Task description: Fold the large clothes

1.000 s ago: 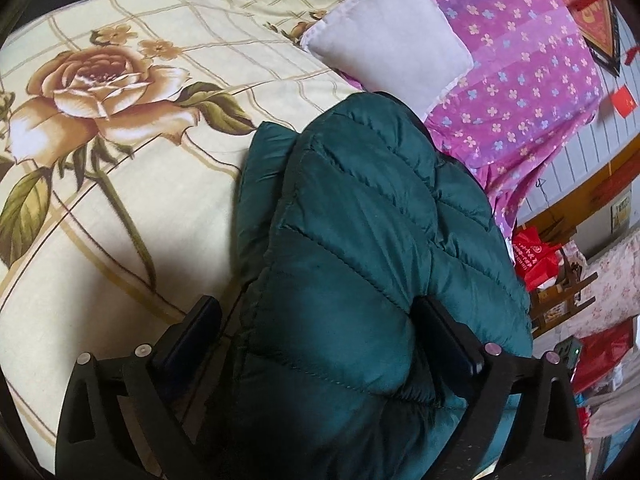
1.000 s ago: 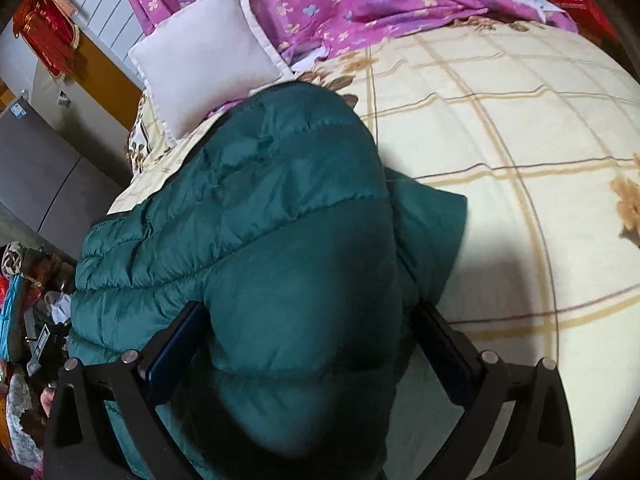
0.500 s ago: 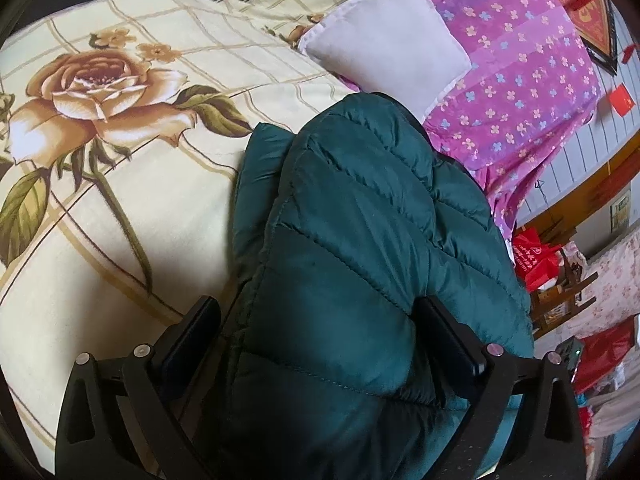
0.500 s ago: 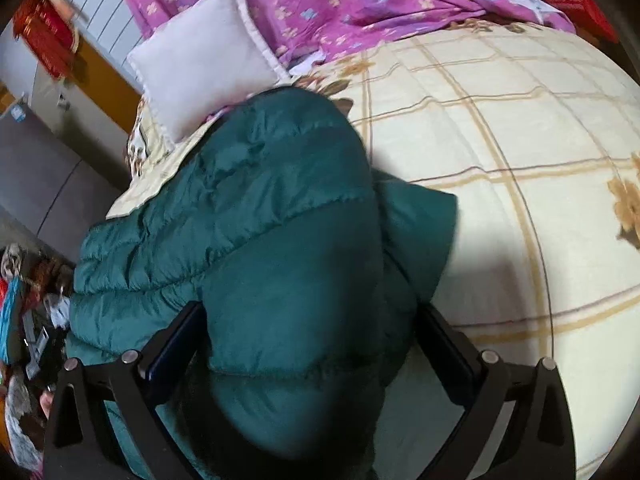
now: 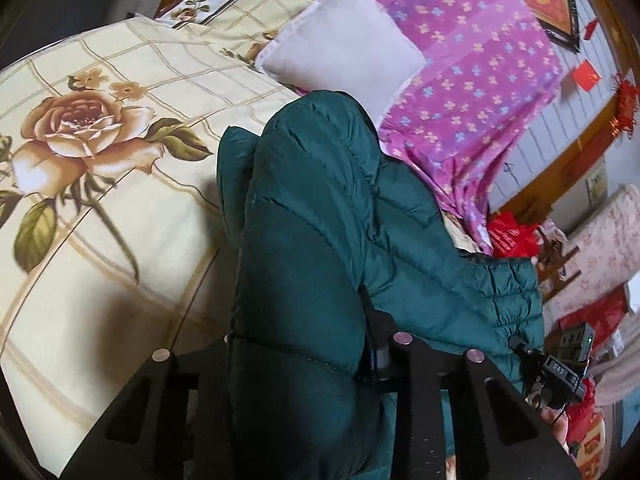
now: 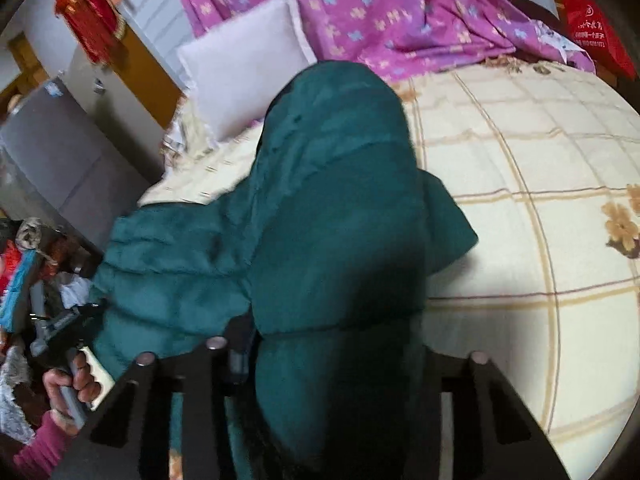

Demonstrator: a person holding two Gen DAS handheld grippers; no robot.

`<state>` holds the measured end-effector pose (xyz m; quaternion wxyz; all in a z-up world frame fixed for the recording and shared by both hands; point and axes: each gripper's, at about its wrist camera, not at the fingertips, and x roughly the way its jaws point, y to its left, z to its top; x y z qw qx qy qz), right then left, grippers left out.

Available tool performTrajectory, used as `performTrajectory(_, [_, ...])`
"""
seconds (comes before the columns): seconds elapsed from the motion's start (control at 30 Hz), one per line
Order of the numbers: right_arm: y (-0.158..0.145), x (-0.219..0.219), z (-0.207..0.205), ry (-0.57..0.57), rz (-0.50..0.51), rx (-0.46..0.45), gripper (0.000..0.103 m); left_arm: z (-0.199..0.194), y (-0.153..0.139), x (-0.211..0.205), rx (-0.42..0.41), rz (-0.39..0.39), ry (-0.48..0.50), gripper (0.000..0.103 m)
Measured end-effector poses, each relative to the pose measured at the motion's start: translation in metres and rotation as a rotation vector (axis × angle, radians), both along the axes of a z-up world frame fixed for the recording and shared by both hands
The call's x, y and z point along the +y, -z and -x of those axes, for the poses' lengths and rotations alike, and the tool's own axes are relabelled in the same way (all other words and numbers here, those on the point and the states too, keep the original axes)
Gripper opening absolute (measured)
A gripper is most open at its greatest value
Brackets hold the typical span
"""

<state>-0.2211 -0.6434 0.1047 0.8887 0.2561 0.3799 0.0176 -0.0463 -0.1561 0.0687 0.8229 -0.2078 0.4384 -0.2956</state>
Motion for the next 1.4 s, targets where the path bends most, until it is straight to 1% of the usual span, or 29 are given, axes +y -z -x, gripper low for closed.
performTrajectory(0.1, [-0.022,0.014,0.029,-0.028,0.014,-0.012,0.038,0.021,-0.012,0.011,0.033,-0.009,0.025,0.013])
performTrajectory(0.17, [-0.033,0.028,0.058,-0.039,-0.005,-0.015,0.038,0.042,-0.022,0.021,0.025,-0.026,0.065,0.013])
performTrajectory(0.23, [-0.036,0.037,0.085,-0.047,-0.019,-0.006,0.038,0.063,-0.03,0.031,0.012,-0.053,0.096,0.013])
performTrajectory(0.33, [-0.027,0.049,0.117,-0.042,-0.032,0.046,0.04,0.089,-0.031,0.046,0.032,-0.078,0.097,0.015])
performTrajectory(0.37, [-0.022,0.052,0.124,-0.029,-0.014,0.065,0.046,0.097,-0.025,0.05,0.049,-0.1,0.078,0.02])
performTrajectory(0.4, [-0.014,0.056,0.129,-0.004,0.02,0.093,0.056,0.101,-0.021,0.053,0.056,-0.125,0.064,0.026])
performTrajectory(0.43, [-0.005,0.056,0.131,0.022,0.039,0.12,0.062,0.105,-0.015,0.054,0.058,-0.161,0.044,0.029])
performTrajectory(0.47, [0.006,0.055,0.131,0.063,0.066,0.169,0.077,0.108,-0.008,0.053,0.06,-0.212,0.012,0.038])
performTrajectory(0.5, [0.014,0.054,0.13,0.091,0.084,0.201,0.088,0.111,-0.006,0.052,0.054,-0.23,-0.005,0.04])
performTrajectory(0.57, [0.015,0.053,0.138,0.136,0.061,0.184,0.089,0.12,-0.009,0.055,0.016,-0.246,-0.02,0.04])
performTrajectory(0.63, [0.006,0.056,0.149,0.18,0.078,0.183,0.089,0.132,-0.018,0.059,-0.011,-0.283,-0.04,0.04])
performTrajectory(0.73, [-0.018,0.068,0.167,0.195,0.163,0.143,0.089,0.151,-0.035,0.061,-0.077,-0.379,-0.083,0.04])
performTrajectory(0.77, [-0.028,0.074,0.175,0.199,0.193,0.118,0.089,0.159,-0.043,0.059,-0.119,-0.418,-0.09,0.04])
performTrajectory(0.83, [-0.042,0.081,0.179,0.192,0.222,0.085,0.09,0.171,-0.053,0.056,-0.183,-0.461,-0.097,0.04])
performTrajectory(0.9, [-0.054,0.096,0.184,0.189,0.238,0.051,0.093,0.185,-0.06,0.052,-0.235,-0.472,-0.101,0.04])
performTrajectory(0.97, [-0.064,0.114,0.191,0.186,0.24,0.03,0.094,0.196,-0.065,0.046,-0.269,-0.474,-0.1,0.04])
performTrajectory(1.07, [-0.07,0.143,0.193,0.162,0.228,-0.024,0.094,0.211,-0.07,0.033,-0.315,-0.513,-0.118,0.04])
performTrajectory(1.13, [-0.075,0.161,0.197,0.152,0.25,-0.051,0.094,0.218,-0.071,0.025,-0.327,-0.536,-0.128,0.04])
performTrajectory(1.17, [-0.077,0.17,0.197,0.143,0.275,-0.062,0.094,0.222,-0.072,0.022,-0.332,-0.532,-0.127,0.04])
performTrajectory(1.27, [-0.076,0.197,0.193,0.13,0.354,-0.071,0.094,0.232,-0.07,0.017,-0.324,-0.485,-0.109,0.04])
performTrajectory(1.4, [-0.077,0.222,0.197,0.115,0.403,-0.1,0.094,0.239,-0.068,0.007,-0.339,-0.491,-0.102,0.04])
